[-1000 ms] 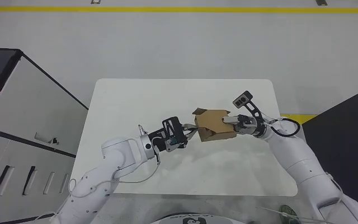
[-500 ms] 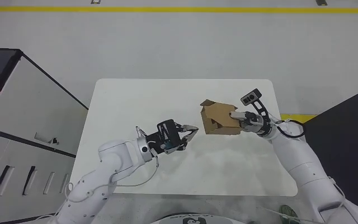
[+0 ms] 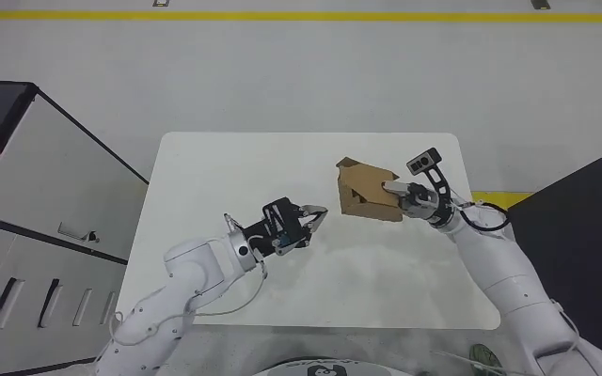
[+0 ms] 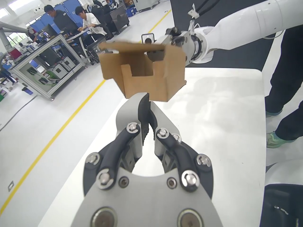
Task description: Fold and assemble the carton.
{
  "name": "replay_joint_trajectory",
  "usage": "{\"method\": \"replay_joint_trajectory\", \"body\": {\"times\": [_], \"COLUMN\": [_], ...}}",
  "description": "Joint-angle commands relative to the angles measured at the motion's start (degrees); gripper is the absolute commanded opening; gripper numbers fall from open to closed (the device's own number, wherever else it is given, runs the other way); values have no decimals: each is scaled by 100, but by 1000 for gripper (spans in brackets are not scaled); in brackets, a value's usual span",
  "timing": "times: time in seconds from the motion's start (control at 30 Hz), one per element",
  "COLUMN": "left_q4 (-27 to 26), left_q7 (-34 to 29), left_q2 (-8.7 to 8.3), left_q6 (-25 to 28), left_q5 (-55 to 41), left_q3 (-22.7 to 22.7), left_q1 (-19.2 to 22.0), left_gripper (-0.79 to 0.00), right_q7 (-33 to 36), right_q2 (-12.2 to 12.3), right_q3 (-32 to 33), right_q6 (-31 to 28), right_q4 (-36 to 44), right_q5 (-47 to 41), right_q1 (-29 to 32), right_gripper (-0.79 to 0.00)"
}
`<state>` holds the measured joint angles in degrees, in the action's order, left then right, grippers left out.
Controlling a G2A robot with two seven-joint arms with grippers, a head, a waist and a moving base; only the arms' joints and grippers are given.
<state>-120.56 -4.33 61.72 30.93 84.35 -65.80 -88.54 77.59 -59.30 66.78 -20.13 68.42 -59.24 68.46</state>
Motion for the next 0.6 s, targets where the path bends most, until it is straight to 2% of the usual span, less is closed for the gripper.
{"method": "replay_joint_trajectory", "body": {"times": [0.0,0.13,0.57], "left_q4": [-28,-37,-84], "left_q7": [11,-72,-22], "left_q2": [-3,1,52], "left_q6": [9,-14,-449], "left_q5": [29,54,173], "left_q3": [23,100,323], "left_q1": [-31,-56,17], "left_gripper": [-785,-785,-785], "right_q7": [-266,-570,-474], "right_q2": [-1,-3,-17], "right_q3": [30,60,121], "right_q6": [-28,-91,-197], "right_q4": [67,242,721], "right_q5": [164,496,700], "right_q1": [49,128,364], "right_gripper": [-785,-785,-785]}}
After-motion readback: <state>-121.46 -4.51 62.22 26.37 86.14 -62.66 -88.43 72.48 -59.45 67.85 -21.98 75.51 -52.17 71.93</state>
